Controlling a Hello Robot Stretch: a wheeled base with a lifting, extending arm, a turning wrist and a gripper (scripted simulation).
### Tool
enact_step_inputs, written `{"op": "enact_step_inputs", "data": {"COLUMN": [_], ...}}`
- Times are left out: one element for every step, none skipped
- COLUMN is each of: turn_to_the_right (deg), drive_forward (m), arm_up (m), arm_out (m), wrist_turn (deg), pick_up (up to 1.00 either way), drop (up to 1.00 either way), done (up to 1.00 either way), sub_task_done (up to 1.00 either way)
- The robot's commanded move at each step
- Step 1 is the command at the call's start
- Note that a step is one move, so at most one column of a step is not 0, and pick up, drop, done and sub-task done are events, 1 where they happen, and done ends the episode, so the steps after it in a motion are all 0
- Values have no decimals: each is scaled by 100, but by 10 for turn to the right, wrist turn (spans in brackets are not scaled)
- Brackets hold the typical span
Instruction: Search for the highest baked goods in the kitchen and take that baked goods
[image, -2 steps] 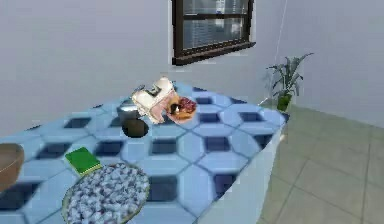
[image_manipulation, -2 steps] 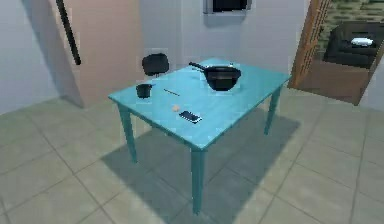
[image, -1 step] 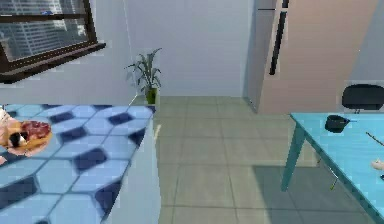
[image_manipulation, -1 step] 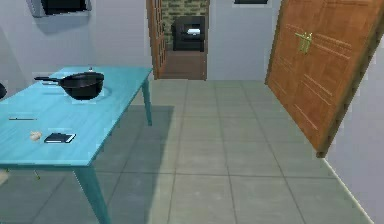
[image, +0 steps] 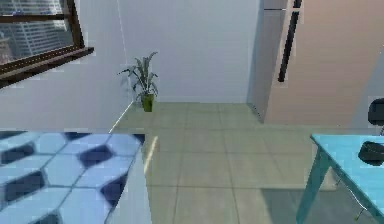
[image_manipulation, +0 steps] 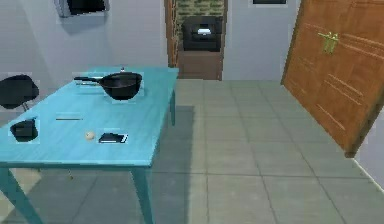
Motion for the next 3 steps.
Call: {"op": "enact_step_inputs", "data": {"turn_to_the_right": [-450, -450, -450], "drive_forward": [0, 0, 0], "arm_up": [0, 0, 0], "arm_out": [0, 0, 0], "wrist_turn": [0, 0, 0], "pick_up": [0, 0, 0], "drop": [0, 0, 0], "done": [0, 0, 0], "sub_task_done": [0, 0, 0]}}
